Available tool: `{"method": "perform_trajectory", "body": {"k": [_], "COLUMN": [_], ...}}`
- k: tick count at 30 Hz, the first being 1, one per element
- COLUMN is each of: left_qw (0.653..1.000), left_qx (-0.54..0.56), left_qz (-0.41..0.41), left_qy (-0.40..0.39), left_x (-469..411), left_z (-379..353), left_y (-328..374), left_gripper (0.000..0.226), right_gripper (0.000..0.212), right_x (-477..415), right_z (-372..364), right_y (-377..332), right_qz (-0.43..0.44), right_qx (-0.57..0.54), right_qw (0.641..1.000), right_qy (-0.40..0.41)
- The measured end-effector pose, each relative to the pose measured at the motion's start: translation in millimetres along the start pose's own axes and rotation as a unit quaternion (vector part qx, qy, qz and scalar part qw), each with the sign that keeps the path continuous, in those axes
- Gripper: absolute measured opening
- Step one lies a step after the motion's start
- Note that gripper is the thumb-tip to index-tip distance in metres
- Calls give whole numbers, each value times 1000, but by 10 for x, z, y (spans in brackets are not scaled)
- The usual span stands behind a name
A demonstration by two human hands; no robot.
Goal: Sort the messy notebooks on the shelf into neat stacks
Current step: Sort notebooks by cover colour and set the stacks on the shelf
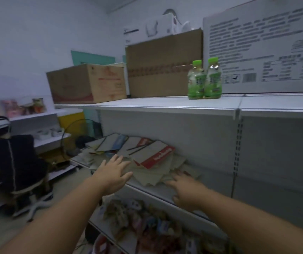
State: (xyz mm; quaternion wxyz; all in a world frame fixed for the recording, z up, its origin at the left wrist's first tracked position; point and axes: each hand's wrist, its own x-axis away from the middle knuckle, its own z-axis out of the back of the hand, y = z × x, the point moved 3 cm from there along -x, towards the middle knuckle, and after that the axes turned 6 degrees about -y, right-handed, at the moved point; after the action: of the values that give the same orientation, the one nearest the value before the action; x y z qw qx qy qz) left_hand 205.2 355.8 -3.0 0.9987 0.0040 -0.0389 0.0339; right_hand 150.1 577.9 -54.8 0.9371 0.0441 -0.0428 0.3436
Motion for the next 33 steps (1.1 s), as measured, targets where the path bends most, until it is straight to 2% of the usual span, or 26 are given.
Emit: {"method": "perform_trajectory", "body": {"k": [4, 10, 15, 18, 21, 24, 29, 31, 33], "left_qw": [999, 997, 996, 989, 980, 956, 909, 876, 825], "left_qx": [13, 52, 66, 121, 183, 283, 415, 480, 561], "left_qz": [29, 47, 51, 49, 30, -11, -13, -15, -13], "left_qy": [-6, 20, -41, -64, -67, -82, -31, -41, -74], "left_x": [-25, -431, -867, -1153, -1416, -1651, -2080, -2201, -2264], "left_z": [9, 69, -68, -52, -41, -111, -223, -261, -296], "left_y": [-442, -1050, -1389, -1549, -1598, -1545, -1418, -1381, -1421], "left_gripper": [57, 56, 55, 49, 39, 30, 20, 17, 16], "right_gripper": [59, 60, 59, 76, 86, 79, 72, 69, 60], "right_x": [-410, -1294, -2100, -2441, -2595, -2621, -2596, -2595, -2563], "right_z": [18, 88, 158, 57, -44, -100, -77, -46, 8], "right_y": [-292, -408, -315, -202, -153, -169, -299, -324, -320], "right_qz": [38, 65, -1, -66, -80, -90, -127, -132, -125], "right_qx": [-7, -30, -59, -73, -90, -108, -139, -154, -198], "right_qw": [999, 997, 997, 994, 993, 990, 982, 979, 972], "right_qy": [-23, 21, 53, 36, 5, 13, -4, -28, -14]}}
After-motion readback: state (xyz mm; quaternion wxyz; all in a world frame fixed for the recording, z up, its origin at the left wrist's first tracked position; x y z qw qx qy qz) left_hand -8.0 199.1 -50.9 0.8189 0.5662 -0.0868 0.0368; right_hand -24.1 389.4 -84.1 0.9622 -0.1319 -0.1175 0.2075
